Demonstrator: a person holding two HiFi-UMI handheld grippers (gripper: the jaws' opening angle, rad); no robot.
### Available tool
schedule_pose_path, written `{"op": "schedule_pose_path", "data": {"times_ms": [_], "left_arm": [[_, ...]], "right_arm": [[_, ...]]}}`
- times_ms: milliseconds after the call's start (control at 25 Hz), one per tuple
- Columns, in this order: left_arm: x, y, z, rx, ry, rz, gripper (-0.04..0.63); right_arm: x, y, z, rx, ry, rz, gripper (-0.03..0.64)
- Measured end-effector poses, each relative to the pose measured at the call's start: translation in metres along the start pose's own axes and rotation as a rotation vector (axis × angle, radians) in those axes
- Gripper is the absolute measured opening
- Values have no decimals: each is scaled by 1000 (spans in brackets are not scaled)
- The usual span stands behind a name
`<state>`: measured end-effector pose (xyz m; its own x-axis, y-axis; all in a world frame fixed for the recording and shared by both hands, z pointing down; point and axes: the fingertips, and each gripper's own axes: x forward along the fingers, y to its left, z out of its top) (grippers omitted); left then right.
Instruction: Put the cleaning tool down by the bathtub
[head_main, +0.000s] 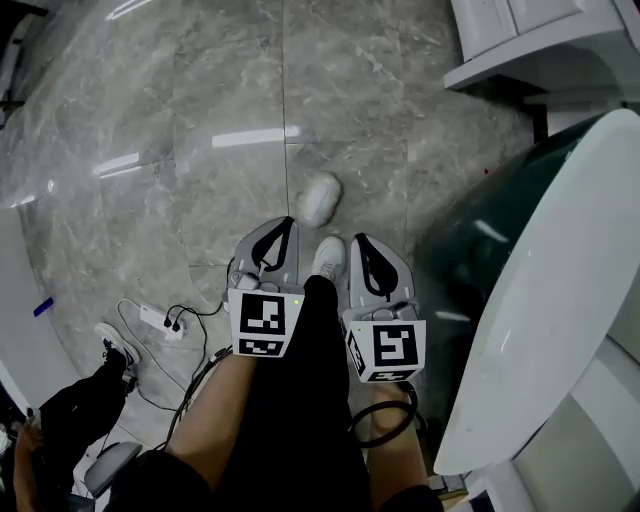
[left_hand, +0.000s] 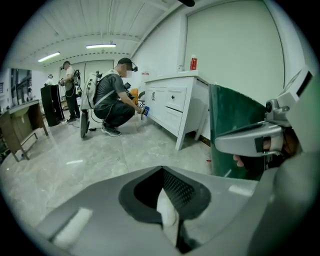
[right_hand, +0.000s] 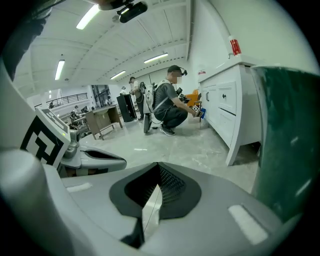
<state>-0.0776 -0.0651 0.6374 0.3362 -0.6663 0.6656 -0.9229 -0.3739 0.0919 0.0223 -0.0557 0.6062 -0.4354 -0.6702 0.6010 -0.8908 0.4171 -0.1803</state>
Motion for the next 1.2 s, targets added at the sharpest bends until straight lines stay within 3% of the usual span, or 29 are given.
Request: {"op": "schedule_pose_path", "data": {"times_ms": [240,520,1200], "left_arm": [[-29,0,34,12,-45,10,0],[-60,-12,77,52,-84,12,0],[-143,-16,176,70,-189,37,0]], "right_arm": [[-18,13,33,-32,-34,32,18],[-50,16,76,-53,-86,22,18],[-120,22,200,-94,-238,-10,18]]}}
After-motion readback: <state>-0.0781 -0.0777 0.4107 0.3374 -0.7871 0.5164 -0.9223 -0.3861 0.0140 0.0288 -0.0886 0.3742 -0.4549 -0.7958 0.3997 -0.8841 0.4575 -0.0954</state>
